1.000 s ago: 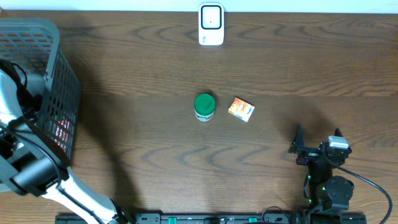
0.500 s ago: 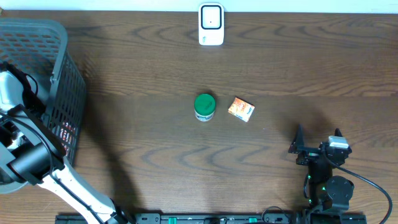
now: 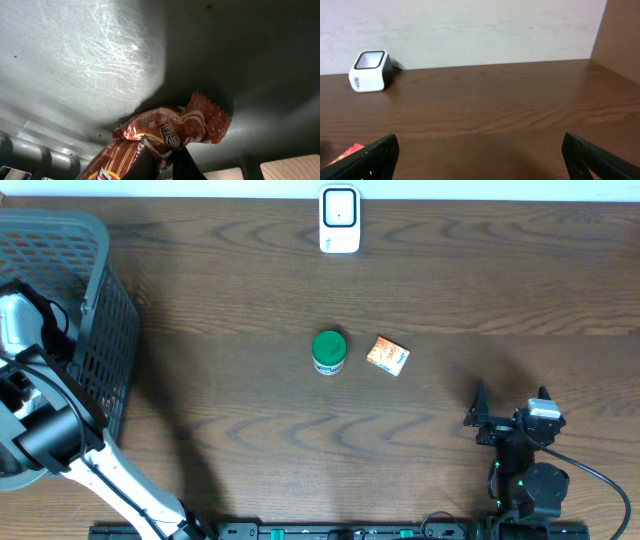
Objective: Scan the item barcode
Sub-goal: 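Reach into the basket and grasp the red chocolate bar with left gripper, then carry the red bar past the scanner and drop it near the right arm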
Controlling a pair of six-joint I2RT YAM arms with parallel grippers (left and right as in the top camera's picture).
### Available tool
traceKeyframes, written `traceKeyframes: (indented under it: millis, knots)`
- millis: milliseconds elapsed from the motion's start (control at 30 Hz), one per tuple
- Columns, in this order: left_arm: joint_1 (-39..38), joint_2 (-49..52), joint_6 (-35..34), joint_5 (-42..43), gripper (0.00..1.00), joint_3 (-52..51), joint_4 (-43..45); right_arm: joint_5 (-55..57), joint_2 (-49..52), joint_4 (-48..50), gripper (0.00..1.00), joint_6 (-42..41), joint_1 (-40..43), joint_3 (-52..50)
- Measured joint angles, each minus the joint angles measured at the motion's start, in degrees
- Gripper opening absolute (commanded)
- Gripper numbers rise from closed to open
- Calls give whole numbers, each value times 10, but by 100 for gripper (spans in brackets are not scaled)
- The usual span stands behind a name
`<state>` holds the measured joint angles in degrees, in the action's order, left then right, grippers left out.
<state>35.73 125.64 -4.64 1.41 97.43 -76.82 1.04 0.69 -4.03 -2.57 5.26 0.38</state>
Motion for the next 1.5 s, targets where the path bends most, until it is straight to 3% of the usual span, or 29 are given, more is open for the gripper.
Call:
traceKeyframes:
  millis: [133,267,533,600,833,1000,1133,1367,1500]
  knots:
    - [2,7,0,-3,7,17,-21,0,0,0,99,0,0,0]
    - [10,26,0,-7,8,97,-76,0,0,0,99,0,0,0]
    - [15,-26,-23,6,7,403,-145,0,0,0,99,0,0,0]
    - [15,-62,-37,43,7,440,-132,0,0,0,99,0,0,0]
    - [-7,-225,-61,292,7,475,-73,0,0,0,99,0,0,0]
    - [-135,-292,-40,363,7,476,-80,0,0,0,99,0,0,0]
    - [-305,-300,7,370,7,475,-146,0,0,0,99,0,0,0]
    - [-510,-264,75,227,8,396,-155,0,0,0,99,0,0,0]
    - [-553,-240,108,155,7,315,-154,0,0,0,99,0,0,0]
